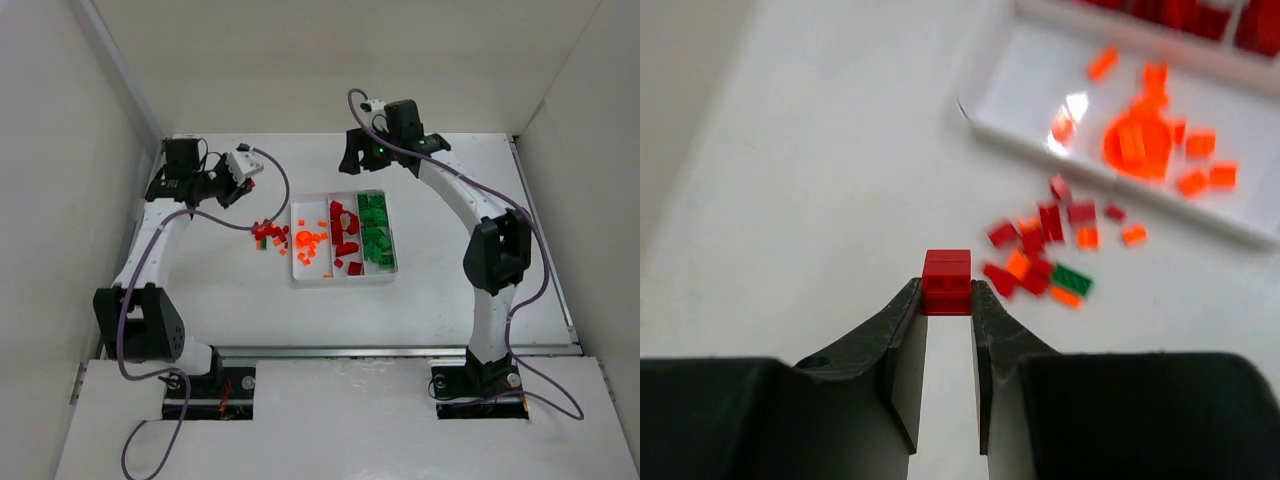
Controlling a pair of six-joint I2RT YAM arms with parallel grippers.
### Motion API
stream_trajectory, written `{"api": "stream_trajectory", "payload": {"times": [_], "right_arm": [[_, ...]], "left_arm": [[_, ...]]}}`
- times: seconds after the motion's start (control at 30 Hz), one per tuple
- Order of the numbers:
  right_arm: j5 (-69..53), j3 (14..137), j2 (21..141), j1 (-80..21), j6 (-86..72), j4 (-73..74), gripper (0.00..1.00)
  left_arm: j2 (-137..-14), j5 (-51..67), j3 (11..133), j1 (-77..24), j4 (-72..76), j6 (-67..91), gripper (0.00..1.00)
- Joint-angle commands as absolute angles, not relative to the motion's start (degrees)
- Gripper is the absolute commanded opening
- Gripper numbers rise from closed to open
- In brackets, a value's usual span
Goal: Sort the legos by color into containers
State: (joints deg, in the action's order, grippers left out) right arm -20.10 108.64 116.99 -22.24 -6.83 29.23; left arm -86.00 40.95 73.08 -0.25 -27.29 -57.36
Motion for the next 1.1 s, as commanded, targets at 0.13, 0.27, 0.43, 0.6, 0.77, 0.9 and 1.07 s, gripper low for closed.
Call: {"api": "stream_trajectory", "payload": {"times": [0.13, 0.27, 0.43, 0.6, 0.77, 0.9, 1.07], "right_arm": [[-31.62, 114.87, 103.72, -26.36, -15.27, 19.70, 0.76], [-33.05, 117.06, 102.48, -30.14, -17.05, 18.11, 0.76], [-33.66, 115.14, 99.67, -35.33, -17.05, 15.74, 0.70], [-32.52, 114.52, 99.67, -38.22, -17.05, 17.14, 0.68], [-29.81, 113.99, 99.14, -41.30, -17.05, 19.68, 0.63], [-27.07, 113.38, 99.14, -41.84, -17.05, 21.53, 0.61], [-25.93, 112.76, 98.00, -42.89, -17.05, 22.06, 0.58]], "left_arm": [[-70.85, 50.19, 67.97, -5.09, -0.47, -37.73, 0.00], [-64.96, 48.52, 64.69, -8.25, 9.13, -32.17, 0.00], [-61.35, 44.57, 64.07, -13.27, 9.76, -32.17, 0.00], [-59.16, 40.62, 63.02, -16.43, 9.76, -32.17, 0.00], [-57.40, 36.66, 61.88, -19.77, 9.76, -32.87, 0.00], [-56.69, 35.86, 61.35, -21.09, 10.28, -33.57, 0.00], [-55.46, 33.41, 60.21, -21.71, 10.28, -34.72, 0.00]]}}
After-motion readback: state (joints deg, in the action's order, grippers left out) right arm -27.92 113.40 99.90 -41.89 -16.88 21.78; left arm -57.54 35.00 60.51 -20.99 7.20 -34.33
